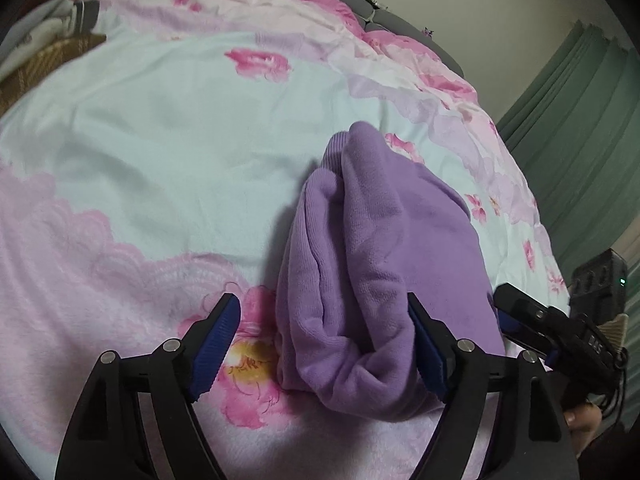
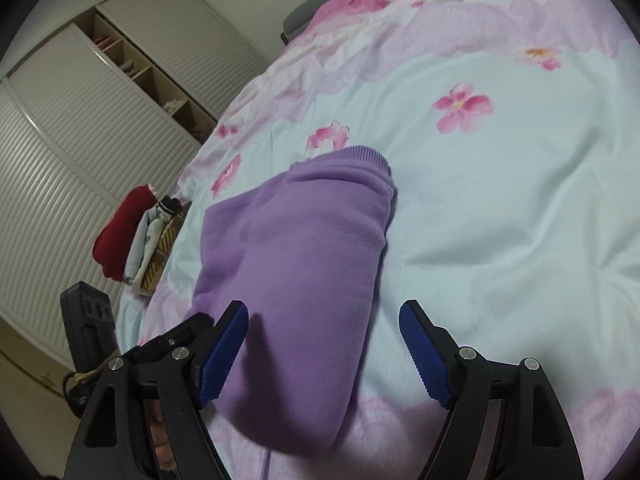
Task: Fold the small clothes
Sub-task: 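Grasp the lavender bundle with both tools, pinching it from opposite sides, then lift the bundle with both tools and carry it toward the clothes stack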
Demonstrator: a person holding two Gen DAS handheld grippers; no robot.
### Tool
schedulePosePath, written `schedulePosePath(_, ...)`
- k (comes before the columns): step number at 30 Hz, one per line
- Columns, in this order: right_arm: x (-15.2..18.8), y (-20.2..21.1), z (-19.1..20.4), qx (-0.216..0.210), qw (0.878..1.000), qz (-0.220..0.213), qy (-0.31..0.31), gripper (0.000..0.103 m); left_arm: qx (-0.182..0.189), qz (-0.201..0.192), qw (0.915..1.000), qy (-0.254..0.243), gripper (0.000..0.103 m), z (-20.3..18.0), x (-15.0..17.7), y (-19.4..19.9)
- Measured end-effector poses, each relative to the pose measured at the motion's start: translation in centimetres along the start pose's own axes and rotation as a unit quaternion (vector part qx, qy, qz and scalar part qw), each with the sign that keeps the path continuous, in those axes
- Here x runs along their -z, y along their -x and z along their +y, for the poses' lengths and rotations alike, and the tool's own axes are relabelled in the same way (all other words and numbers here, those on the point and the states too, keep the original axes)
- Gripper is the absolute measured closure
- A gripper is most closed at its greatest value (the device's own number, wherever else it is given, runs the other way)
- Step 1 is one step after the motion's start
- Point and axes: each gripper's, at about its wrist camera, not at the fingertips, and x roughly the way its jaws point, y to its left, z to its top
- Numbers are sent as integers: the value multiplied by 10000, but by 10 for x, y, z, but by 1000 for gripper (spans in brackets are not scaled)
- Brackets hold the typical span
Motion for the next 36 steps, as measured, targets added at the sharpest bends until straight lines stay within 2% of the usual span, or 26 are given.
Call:
schedulePosePath(12,-19,-46,-14,-821,9948,561,-232,25,640,183,9974,272,22,6,-4,-24)
schedulePosePath(17,-24,-60,-13,-924,9929,674,-311,24,894,208,9950,401,22,11,-8,-29)
schedulePosePath(22,-26,-63,-13,-979,9921,698,-354,25,1102,245,9927,436,30,9,-12,-38)
schedulePosePath(27,-25,-59,-16,-1004,9919,613,-476,45,1290,290,9896,560,48,11,-12,-39)
schedulePosePath(33,-26,-46,-7,-1083,9913,441,-609,58,1331,271,9894,514,58,5,-14,-27)
schedulePosePath(36,-27,-33,3,-1114,9916,332,-572,60,1402,285,9884,507,60,2,-16,-18)
